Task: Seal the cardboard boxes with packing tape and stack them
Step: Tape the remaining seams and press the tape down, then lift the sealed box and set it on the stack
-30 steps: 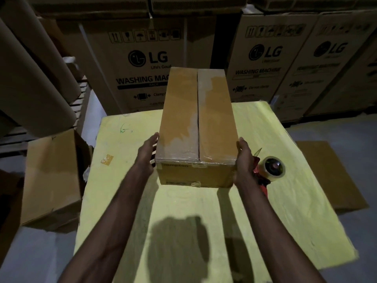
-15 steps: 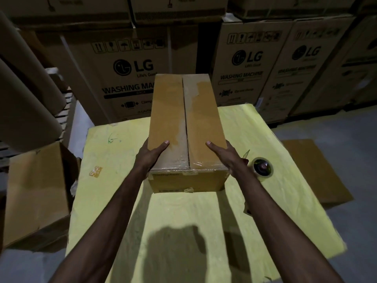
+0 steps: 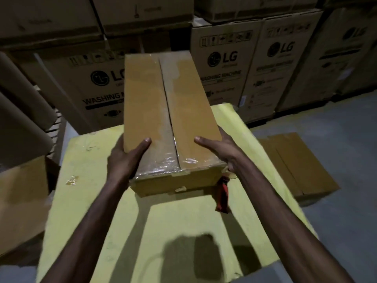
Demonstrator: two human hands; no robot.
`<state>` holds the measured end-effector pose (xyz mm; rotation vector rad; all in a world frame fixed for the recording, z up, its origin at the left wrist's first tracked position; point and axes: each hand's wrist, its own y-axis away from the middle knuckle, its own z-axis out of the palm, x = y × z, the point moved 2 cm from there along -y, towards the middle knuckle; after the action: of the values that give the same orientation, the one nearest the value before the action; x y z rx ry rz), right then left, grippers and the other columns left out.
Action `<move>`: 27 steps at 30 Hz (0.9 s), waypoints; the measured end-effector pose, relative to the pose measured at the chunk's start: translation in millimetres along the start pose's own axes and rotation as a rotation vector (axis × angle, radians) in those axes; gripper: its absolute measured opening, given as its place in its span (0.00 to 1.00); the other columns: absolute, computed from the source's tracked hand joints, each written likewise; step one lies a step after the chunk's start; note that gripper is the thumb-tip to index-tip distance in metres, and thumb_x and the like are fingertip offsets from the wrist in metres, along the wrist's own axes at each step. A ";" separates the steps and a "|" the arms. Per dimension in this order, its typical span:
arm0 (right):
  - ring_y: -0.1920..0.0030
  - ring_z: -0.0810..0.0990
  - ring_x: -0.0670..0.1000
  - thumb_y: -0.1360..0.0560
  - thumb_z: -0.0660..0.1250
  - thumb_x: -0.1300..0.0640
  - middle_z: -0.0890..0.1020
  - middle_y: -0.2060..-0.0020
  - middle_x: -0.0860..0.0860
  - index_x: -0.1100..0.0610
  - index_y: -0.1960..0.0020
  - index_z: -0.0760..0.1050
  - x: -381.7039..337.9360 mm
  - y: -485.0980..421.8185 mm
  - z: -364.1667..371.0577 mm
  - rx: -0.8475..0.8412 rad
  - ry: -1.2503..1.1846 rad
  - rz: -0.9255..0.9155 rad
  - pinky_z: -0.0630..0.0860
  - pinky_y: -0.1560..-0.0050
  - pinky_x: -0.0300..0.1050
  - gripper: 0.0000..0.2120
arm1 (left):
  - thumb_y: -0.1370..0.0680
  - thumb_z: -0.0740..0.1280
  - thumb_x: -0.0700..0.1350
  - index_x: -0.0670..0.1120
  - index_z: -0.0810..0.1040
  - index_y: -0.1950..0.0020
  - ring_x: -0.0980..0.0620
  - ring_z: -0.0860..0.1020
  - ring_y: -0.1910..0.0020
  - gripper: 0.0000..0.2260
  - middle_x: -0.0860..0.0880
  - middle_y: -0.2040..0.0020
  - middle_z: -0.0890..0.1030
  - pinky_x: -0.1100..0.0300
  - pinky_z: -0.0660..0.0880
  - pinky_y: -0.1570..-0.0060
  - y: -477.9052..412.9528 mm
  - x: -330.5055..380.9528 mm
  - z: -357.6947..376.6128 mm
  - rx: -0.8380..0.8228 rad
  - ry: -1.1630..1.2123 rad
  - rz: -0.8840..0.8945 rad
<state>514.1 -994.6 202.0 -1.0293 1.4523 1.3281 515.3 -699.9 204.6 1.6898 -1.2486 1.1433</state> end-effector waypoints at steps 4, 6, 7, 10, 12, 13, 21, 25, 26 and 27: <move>0.50 0.86 0.42 0.31 0.82 0.55 0.85 0.45 0.48 0.51 0.30 0.74 -43.9 20.4 -80.3 -0.021 -0.046 -0.088 0.81 0.53 0.33 0.32 | 0.33 0.76 0.69 0.58 0.75 0.28 0.50 0.83 0.43 0.36 0.55 0.41 0.84 0.46 0.80 0.39 39.0 61.5 50.7 0.080 0.028 0.105; 0.47 0.85 0.44 0.33 0.83 0.56 0.82 0.40 0.51 0.52 0.26 0.70 -56.6 26.5 -129.2 -0.019 -0.055 -0.121 0.80 0.54 0.31 0.39 | 0.33 0.76 0.69 0.59 0.75 0.28 0.52 0.82 0.42 0.35 0.56 0.41 0.84 0.47 0.80 0.38 59.6 88.2 91.4 0.098 0.069 0.151; 0.42 0.84 0.48 0.36 0.85 0.54 0.81 0.36 0.53 0.53 0.24 0.68 -59.0 28.2 -156.9 -0.015 -0.063 -0.129 0.81 0.50 0.35 0.46 | 0.33 0.76 0.68 0.60 0.75 0.28 0.53 0.82 0.42 0.35 0.56 0.40 0.84 0.47 0.79 0.37 70.7 100.8 115.0 0.102 0.075 0.165; 0.37 0.81 0.52 0.36 0.85 0.57 0.78 0.33 0.56 0.55 0.21 0.65 -65.4 37.3 -240.7 0.018 -0.092 -0.140 0.82 0.46 0.39 0.49 | 0.31 0.76 0.67 0.60 0.75 0.28 0.54 0.82 0.42 0.33 0.57 0.40 0.84 0.48 0.79 0.36 102.9 133.2 189.3 0.104 0.084 0.198; 0.40 0.81 0.50 0.31 0.81 0.62 0.79 0.36 0.54 0.56 0.22 0.66 -68.2 41.8 -293.9 0.022 -0.075 -0.160 0.81 0.50 0.35 0.42 | 0.31 0.77 0.67 0.60 0.75 0.28 0.55 0.82 0.42 0.33 0.57 0.40 0.83 0.48 0.79 0.36 118.6 149.6 237.7 0.086 0.088 0.199; 0.40 0.81 0.50 0.31 0.81 0.62 0.80 0.37 0.54 0.55 0.22 0.67 -67.1 43.8 -318.9 0.025 -0.069 -0.164 0.81 0.50 0.36 0.41 | 0.31 0.77 0.67 0.60 0.75 0.28 0.55 0.82 0.42 0.33 0.58 0.40 0.83 0.48 0.79 0.36 125.6 156.1 260.3 0.070 0.083 0.197; 0.41 0.82 0.47 0.31 0.82 0.56 0.81 0.38 0.50 0.52 0.23 0.68 -33.1 21.5 -478.5 0.135 -0.033 -0.094 0.81 0.52 0.34 0.40 | 0.30 0.75 0.70 0.60 0.73 0.27 0.50 0.81 0.41 0.35 0.56 0.39 0.83 0.50 0.78 0.39 147.0 177.4 425.6 -0.022 0.035 0.168; 0.40 0.82 0.48 0.31 0.81 0.49 0.82 0.38 0.49 0.50 0.25 0.70 0.5 -14.5 -545.7 0.169 -0.005 -0.035 0.81 0.50 0.37 0.38 | 0.31 0.75 0.69 0.61 0.73 0.27 0.50 0.81 0.42 0.34 0.56 0.40 0.83 0.47 0.79 0.39 133.1 167.1 512.5 -0.072 0.023 0.147; 0.41 0.82 0.48 0.31 0.81 0.48 0.82 0.39 0.49 0.49 0.26 0.71 10.1 -24.7 -562.5 0.186 0.005 -0.024 0.81 0.49 0.38 0.37 | 0.31 0.75 0.70 0.61 0.72 0.27 0.50 0.81 0.42 0.35 0.56 0.40 0.83 0.48 0.79 0.38 128.3 163.1 535.5 -0.081 0.017 0.141; 0.41 0.83 0.47 0.31 0.81 0.47 0.83 0.40 0.48 0.48 0.27 0.72 19.8 -34.3 -578.0 0.212 0.019 -0.014 0.82 0.49 0.39 0.36 | 0.31 0.74 0.70 0.61 0.72 0.27 0.50 0.81 0.41 0.35 0.57 0.39 0.83 0.48 0.79 0.38 124.1 158.9 557.8 -0.090 0.003 0.134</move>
<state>498.3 -1573.6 192.1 -0.9134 1.5600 1.1288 544.5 -1291.4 172.6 1.5568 -1.4081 1.1495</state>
